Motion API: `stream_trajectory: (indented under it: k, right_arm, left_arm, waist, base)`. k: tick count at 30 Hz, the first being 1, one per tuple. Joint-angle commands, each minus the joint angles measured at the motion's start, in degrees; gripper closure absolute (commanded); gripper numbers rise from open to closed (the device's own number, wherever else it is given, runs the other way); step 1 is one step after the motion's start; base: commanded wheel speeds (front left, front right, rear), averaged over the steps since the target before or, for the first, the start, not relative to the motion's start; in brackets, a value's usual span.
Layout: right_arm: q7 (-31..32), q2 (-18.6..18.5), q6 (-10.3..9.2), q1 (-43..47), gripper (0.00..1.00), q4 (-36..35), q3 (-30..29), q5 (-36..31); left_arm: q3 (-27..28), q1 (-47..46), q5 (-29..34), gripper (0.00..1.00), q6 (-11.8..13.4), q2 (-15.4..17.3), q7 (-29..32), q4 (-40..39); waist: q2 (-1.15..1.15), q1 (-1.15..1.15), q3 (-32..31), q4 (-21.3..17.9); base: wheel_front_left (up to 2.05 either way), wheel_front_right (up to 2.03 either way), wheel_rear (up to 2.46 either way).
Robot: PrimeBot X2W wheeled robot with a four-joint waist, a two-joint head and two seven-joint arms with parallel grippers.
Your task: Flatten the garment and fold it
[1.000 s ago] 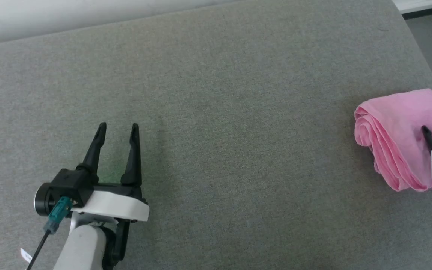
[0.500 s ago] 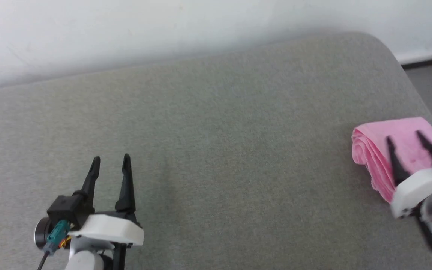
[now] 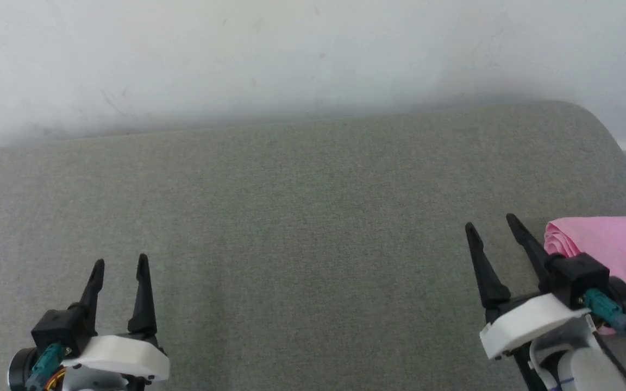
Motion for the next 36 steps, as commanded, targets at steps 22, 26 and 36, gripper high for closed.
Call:
stream_trajectory:
  k: [22, 26, 36]
  right_arm:
    - [-1.0, 2.0, -0.01, 9.3, 1.00, -6.3, -0.8, -1.5]
    - [-0.9, 1.9, -0.01, 9.3, 1.00, -6.3, -0.8, -1.4]
    - [-0.3, 2.0, -0.01, 8.9, 1.00, -6.2, -1.1, -1.8]
  left_arm:
    - [2.6, 4.7, 3.1, 1.00, -6.9, -2.9, 0.0, -0.5]
    - [2.6, 4.7, 3.2, 1.00, -6.8, -2.9, 0.2, -0.6]
    - [2.4, 4.3, 4.3, 1.00, -6.4, -3.4, 1.4, -1.2]
  waist:
    - [0.00, 0.01, -3.2, 1.7]
    - [0.00, 0.01, -3.2, 1.7]
    - [0.00, 0.01, -3.2, 1.9]
  base:
    - [0.00, 0.00, 0.00]
    - [0.00, 0.00, 0.00]
    - [0.00, 0.00, 0.00]
